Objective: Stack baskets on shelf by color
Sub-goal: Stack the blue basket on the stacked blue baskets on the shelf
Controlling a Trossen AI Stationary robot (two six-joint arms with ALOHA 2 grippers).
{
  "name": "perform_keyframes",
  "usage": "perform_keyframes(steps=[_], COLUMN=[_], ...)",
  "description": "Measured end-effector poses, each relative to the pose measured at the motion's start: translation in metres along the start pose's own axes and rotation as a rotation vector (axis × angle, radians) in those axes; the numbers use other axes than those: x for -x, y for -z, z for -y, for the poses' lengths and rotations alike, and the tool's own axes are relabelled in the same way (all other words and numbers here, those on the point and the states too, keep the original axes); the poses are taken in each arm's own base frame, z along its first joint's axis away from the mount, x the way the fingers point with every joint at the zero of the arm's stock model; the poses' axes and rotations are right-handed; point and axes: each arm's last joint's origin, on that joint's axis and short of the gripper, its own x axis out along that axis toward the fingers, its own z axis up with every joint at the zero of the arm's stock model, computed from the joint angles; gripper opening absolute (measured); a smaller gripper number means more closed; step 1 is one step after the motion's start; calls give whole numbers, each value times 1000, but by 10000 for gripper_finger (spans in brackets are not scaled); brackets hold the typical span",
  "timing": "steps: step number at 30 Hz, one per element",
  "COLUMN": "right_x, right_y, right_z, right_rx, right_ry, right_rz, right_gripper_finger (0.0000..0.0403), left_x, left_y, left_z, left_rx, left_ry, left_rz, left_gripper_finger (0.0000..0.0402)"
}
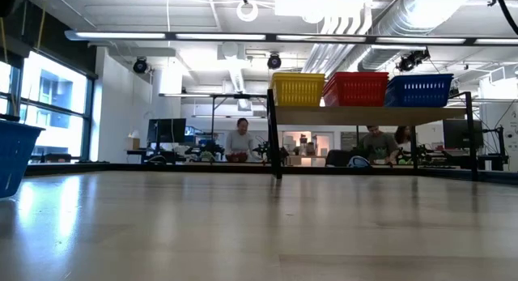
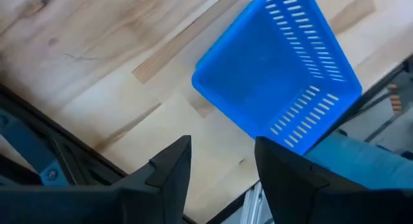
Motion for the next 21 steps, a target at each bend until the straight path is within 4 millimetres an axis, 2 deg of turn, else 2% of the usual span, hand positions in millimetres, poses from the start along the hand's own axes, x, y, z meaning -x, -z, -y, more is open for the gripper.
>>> perform_keyframes(steps=[6,21], right_x=[1,2], right_y=[11,20], right_z=[-16,-31], right_rx=[53,67], right_ry=[22,-7], right_rz=[31,45], right_gripper_finger=[87,87], left_x=[-16,-64], left_y=[10,21], left_z=[7,26], left_rx=[37,123], left_ry=[-38,-134], left_rz=[42,66], left_gripper_finger=[161,161])
